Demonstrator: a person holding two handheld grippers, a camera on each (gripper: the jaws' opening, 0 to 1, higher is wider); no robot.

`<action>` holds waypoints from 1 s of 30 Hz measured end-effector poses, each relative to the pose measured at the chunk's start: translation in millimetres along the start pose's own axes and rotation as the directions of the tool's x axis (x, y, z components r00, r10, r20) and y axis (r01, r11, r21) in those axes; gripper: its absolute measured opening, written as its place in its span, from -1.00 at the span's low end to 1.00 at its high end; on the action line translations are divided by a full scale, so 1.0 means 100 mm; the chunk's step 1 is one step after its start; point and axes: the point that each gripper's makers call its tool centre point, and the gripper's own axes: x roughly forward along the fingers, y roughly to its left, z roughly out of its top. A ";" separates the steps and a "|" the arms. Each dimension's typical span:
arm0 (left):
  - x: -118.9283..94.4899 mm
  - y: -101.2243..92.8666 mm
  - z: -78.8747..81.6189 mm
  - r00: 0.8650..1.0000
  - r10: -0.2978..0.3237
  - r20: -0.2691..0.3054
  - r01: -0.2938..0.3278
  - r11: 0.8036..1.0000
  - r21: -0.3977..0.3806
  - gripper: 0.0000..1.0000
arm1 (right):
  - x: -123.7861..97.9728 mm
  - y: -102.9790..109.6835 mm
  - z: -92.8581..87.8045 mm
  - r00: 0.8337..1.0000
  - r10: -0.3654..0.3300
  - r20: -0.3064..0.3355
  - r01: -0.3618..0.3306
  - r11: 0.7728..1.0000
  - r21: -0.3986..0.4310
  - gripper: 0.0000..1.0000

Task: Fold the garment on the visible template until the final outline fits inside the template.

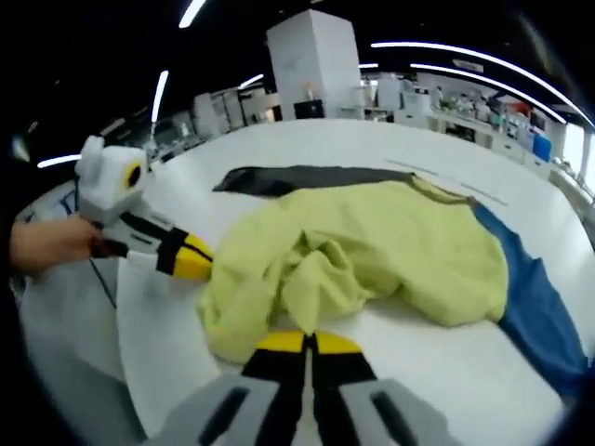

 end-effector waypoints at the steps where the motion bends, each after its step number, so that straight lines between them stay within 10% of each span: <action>1: -0.02 0.01 0.00 1.000 0.002 0.004 -0.002 1.000 -0.002 -1.00 | -0.02 -0.03 -0.01 1.000 -0.005 -0.002 0.005 1.000 0.009 -1.00; 30: -0.77 0.12 -0.21 0.991 0.130 -0.019 -0.132 0.984 -0.116 -1.00 | -1.16 -0.42 -0.60 0.983 -0.178 -0.033 0.179 0.984 0.015 -1.00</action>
